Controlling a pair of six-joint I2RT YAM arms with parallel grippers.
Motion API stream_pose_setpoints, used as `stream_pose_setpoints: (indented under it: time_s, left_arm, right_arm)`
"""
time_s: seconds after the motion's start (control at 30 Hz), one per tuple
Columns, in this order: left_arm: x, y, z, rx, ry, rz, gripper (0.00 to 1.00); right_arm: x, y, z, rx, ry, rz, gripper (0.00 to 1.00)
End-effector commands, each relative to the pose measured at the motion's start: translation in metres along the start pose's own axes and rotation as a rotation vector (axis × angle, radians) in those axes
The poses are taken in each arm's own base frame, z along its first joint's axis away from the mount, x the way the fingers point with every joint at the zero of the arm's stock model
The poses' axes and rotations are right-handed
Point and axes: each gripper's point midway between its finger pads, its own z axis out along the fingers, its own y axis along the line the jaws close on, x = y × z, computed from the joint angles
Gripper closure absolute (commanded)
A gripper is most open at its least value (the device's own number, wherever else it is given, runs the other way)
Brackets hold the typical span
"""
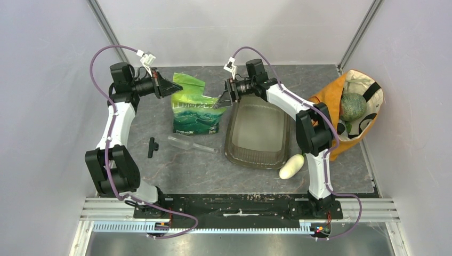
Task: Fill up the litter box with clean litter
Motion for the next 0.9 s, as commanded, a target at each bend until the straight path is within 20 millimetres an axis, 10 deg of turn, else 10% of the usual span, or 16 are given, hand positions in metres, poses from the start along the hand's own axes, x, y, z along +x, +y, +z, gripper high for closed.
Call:
stream_pose_setpoints:
  time_s: [0.0, 0.37, 0.43, 0.57, 0.87]
  left_arm:
    - [-0.022, -0.009, -0.005, 0.005, -0.016, 0.18, 0.98]
    - [-0.024, 0.002, -0.004, -0.012, -0.03, 0.139, 0.98]
    - [-0.026, 0.004, -0.005, -0.023, -0.034, 0.128, 0.98]
    - [-0.03, 0.016, -0.014, -0.074, -0.061, 0.109, 0.97]
    - [-0.012, 0.044, -0.05, -0.214, -0.08, 0.167, 0.92]
  right_arm:
    - [-0.007, 0.024, -0.018, -0.015, -0.014, -0.132, 0.04]
    - [-0.008, -0.016, 0.01, 0.11, -0.193, -0.302, 0.13]
    - [-0.01, -0.021, 0.017, 0.116, -0.217, -0.307, 0.3]
    - [-0.025, -0.019, 0.017, 0.129, -0.256, -0.341, 1.0]
    - [-0.071, 0.035, 0.022, 0.192, -0.11, -0.455, 1.0]
